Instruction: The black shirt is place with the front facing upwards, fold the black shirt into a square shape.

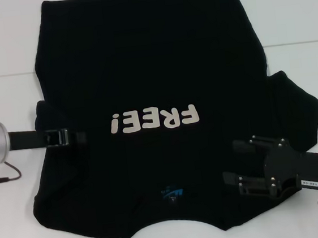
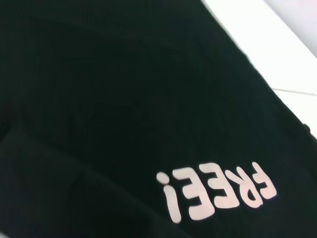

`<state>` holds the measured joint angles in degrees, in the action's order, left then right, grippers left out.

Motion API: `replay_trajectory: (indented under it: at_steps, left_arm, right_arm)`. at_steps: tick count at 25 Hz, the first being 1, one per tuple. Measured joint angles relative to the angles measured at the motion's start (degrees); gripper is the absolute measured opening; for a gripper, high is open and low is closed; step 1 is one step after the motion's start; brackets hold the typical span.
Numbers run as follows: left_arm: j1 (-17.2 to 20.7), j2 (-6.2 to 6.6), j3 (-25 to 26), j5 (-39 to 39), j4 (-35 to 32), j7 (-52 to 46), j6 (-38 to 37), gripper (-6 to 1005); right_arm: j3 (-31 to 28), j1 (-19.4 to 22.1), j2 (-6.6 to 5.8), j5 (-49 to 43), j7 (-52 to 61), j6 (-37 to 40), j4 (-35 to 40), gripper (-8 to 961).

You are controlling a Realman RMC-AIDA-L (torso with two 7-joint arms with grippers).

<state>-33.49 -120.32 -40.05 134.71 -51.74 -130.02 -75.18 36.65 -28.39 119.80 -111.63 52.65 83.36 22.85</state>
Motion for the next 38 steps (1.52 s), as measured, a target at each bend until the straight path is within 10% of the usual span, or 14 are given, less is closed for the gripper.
replay_trajectory:
  at_steps: [8,14,16,38]
  left_arm:
    - [-3.2,6.67,3.6,-8.8,18.9,-3.6,-1.8,103]
    - [-1.2,10.90,7.8,-11.7,23.6,-6.7,-4.7,376]
    - [-0.3,11.19,8.0,-11.5,23.6,-8.6,-3.6,535]
    - [0.5,9.66,7.8,-11.7,25.2,-10.3,7.3,892]
  right_arm:
    - [0.0,0.0,0.08,0.0,-0.1,-0.1,0.0,795]
    - [-0.2,0.1,0.08,0.0,0.0,-0.3,0.0,796]
    - [-0.2,0.2,0.08,0.0,0.0,-0.4,0.0,796]
    - [0.3,0.4,-0.01,-0.1,0.0,-0.5,-0.1,795]
